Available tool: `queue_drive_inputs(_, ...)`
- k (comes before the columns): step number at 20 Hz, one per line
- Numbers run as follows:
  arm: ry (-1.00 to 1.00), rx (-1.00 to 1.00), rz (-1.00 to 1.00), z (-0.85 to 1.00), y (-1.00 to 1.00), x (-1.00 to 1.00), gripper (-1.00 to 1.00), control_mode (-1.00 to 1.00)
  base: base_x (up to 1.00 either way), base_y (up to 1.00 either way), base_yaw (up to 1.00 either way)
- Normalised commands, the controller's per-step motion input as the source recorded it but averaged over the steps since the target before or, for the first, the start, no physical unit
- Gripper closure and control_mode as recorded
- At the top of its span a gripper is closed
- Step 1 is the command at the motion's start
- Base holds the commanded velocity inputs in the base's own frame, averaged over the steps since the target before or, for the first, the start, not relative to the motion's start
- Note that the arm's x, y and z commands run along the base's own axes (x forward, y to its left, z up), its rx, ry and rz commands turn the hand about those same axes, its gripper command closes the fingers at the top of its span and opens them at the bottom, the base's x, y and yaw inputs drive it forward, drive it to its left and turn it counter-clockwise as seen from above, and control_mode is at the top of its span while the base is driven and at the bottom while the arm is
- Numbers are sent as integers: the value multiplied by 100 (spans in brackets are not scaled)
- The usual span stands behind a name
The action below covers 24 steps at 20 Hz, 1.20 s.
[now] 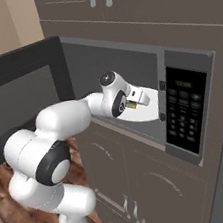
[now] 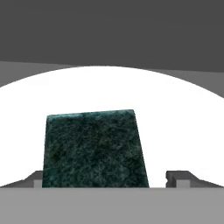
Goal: Place the sponge inside the microwave to prepare for sanitizing.
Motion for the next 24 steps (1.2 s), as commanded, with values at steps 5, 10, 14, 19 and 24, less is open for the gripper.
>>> queue_drive_inputs(5,-17,0,0,21,28,-34,-100,-100,0,0,0)
queue_drive_inputs(10,-21,0,0,23,33,-34,-100,-100,0,0,0)
queue_drive_inputs(14,-3,0,-1,-5,-10,38,-100,-100,0,0,0)
queue_drive_inputs(19,11,-1,-4,-6,-27,94,-100,-100,0,0,0)
queue_drive_inputs(24,22,0,-4,0,-29,78,-100,-100,0,0,0)
